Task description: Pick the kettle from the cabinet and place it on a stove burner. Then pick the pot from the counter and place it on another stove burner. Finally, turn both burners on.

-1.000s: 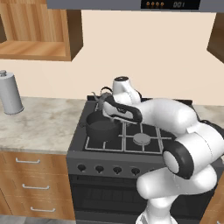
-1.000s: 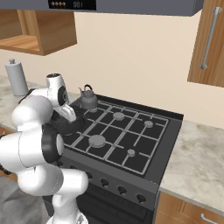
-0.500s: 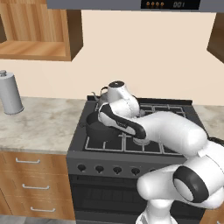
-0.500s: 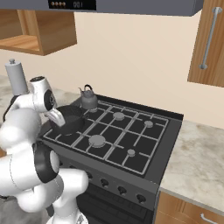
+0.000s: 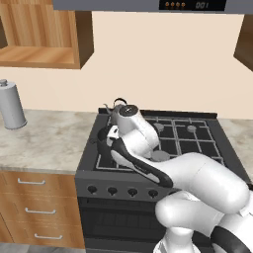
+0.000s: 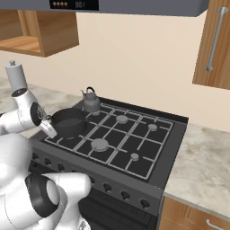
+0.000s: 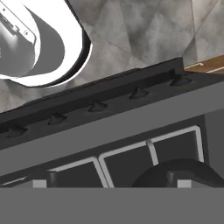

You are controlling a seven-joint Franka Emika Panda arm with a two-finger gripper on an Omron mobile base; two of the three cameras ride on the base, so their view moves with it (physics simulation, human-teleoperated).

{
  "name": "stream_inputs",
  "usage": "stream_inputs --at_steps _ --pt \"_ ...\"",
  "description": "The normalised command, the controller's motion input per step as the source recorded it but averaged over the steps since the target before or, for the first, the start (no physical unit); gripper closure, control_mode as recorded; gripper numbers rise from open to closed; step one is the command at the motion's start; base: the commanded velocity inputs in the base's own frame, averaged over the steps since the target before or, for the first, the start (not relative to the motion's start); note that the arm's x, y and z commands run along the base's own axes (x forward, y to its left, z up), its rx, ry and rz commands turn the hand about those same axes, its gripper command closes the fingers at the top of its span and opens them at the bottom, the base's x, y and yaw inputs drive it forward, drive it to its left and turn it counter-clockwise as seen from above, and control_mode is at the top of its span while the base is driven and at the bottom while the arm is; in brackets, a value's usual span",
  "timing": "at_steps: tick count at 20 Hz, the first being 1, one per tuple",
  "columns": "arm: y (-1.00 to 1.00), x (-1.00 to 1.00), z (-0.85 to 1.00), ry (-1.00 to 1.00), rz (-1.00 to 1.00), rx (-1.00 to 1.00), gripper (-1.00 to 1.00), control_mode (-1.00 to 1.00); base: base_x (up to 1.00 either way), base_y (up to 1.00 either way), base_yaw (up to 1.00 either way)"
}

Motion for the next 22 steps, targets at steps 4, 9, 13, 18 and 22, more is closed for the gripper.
stream_inputs --at_steps 4,9,13,18,22 --pt "0.15 -0.18 0.0 -0.07 0.0 -0.03 -1.0 -1.0 0.0 0.0 0.0" --pt "0.06 -0.49 -0.02 -0.11 0.0 -0.03 -1.0 -1.0 0.0 0.0 0.0" --pt "0.19 -0.53 -0.09 -0.14 0.0 -0.08 -1.0 -1.0 0.0 0.0 0.0" --pt "0.31 -0.42 -0.18 -0.14 0.0 -0.11 -1.0 -1.0 0.0 0.0 0.0" --pt "0.32 -0.31 -0.22 -0.15 0.0 -0.14 -1.0 -1.0 0.0 0.0 0.0"
